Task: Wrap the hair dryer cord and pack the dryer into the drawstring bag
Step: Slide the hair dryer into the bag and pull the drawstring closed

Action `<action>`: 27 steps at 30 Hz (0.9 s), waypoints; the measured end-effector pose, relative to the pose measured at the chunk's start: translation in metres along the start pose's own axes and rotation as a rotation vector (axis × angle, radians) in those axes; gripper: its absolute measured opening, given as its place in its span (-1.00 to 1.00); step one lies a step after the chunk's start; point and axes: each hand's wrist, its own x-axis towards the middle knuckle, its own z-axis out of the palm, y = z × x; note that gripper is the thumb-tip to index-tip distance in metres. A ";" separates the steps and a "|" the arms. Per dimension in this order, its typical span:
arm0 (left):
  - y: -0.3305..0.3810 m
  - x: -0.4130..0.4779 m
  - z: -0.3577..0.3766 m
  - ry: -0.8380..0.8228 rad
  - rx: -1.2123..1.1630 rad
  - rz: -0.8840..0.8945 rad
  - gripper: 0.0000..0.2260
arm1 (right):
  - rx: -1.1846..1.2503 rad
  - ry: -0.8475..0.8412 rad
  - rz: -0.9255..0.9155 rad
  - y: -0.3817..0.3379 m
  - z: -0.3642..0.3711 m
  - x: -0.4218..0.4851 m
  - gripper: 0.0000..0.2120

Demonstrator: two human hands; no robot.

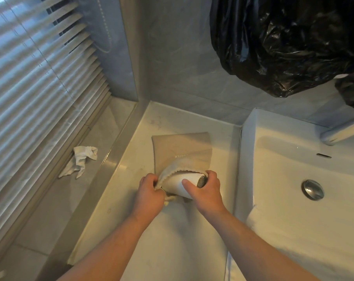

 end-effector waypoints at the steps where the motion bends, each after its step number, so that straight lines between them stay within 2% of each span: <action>1: -0.001 0.000 0.000 0.002 0.003 0.005 -0.74 | -0.017 -0.011 -0.008 0.003 0.000 0.000 -0.28; 6: -0.010 0.001 0.000 0.026 0.023 0.017 -0.73 | -0.080 -0.059 -0.015 0.022 -0.001 -0.003 -0.17; 13: -0.026 -0.006 0.001 -0.007 0.099 0.074 -0.63 | -0.153 -0.046 0.023 0.043 0.000 -0.002 -0.13; 20: -0.037 -0.005 0.000 -0.048 0.175 0.076 -0.69 | -0.205 -0.135 -0.036 0.055 -0.010 -0.004 -0.39; 24: -0.046 -0.006 -0.001 -0.088 0.207 0.008 -0.73 | -0.263 -0.182 -0.023 0.062 -0.016 -0.004 -0.26; 27: -0.049 -0.006 -0.001 -0.127 0.242 0.032 -0.72 | -0.262 -0.180 0.004 0.061 -0.019 -0.007 -0.32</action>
